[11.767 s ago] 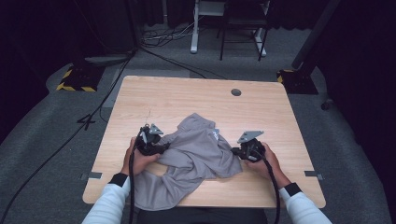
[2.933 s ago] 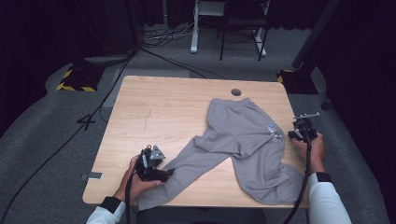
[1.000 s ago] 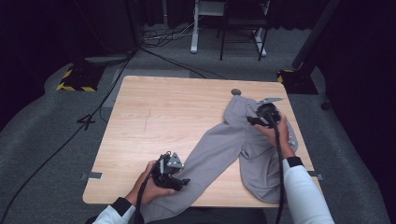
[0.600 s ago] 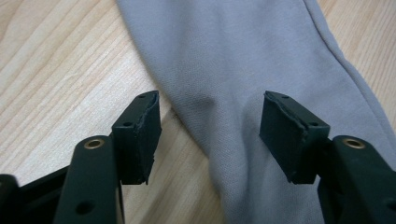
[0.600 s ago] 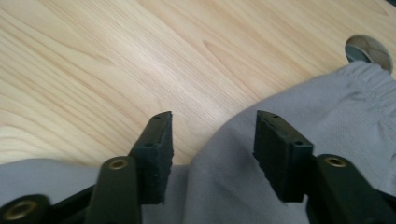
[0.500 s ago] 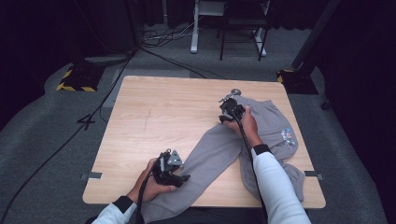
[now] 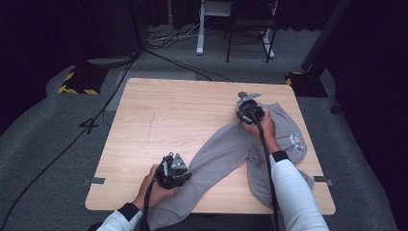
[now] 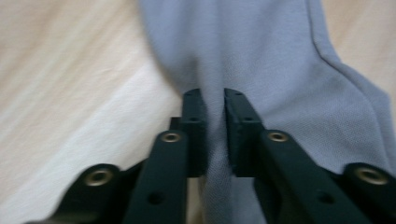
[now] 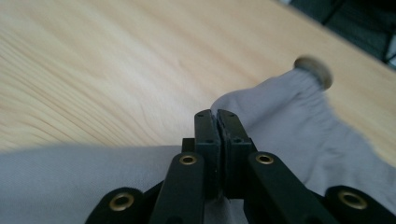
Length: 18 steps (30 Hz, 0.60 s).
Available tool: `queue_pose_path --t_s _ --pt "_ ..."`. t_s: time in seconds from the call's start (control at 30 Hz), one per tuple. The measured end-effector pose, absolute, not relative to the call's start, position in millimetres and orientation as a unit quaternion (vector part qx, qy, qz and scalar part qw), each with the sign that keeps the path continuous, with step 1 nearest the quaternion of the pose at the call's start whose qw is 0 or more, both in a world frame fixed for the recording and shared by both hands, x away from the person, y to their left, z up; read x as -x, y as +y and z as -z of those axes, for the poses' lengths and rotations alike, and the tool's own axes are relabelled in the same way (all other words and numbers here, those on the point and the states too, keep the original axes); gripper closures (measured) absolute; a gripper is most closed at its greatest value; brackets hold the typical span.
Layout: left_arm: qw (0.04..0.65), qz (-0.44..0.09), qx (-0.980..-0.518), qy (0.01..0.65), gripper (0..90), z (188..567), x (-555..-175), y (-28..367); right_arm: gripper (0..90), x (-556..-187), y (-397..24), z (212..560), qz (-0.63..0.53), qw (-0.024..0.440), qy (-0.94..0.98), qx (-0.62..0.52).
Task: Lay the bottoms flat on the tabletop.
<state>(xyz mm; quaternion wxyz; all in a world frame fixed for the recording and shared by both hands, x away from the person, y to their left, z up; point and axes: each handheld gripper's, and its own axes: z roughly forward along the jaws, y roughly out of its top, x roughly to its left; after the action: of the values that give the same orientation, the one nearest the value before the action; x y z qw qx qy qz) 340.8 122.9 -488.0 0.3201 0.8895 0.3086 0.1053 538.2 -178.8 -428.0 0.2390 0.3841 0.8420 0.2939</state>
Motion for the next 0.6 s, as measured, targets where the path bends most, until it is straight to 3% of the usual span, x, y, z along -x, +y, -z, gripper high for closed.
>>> queue_pose_path --t_s 0.07,0.27,0.5,0.6 --pt "0.314 -0.131 -0.888 0.309 85.1 486 -339 123 86.8 -525 -199 410 -0.351 0.235 0.816 -0.394" --pt "0.333 -0.158 -0.890 0.267 86.1 466 -320 109 86.3 -478 -253 396 -0.397 0.248 0.793 -0.389" --pt "0.324 -0.121 -0.924 0.163 79.3 459 -288 58 83.0 -433 -305 427 -0.347 0.235 0.805 -0.419" --pt "0.308 -0.092 -0.938 0.126 76.2 466 -279 37 72.8 -425 -314 449 -0.292 0.209 0.827 -0.432"
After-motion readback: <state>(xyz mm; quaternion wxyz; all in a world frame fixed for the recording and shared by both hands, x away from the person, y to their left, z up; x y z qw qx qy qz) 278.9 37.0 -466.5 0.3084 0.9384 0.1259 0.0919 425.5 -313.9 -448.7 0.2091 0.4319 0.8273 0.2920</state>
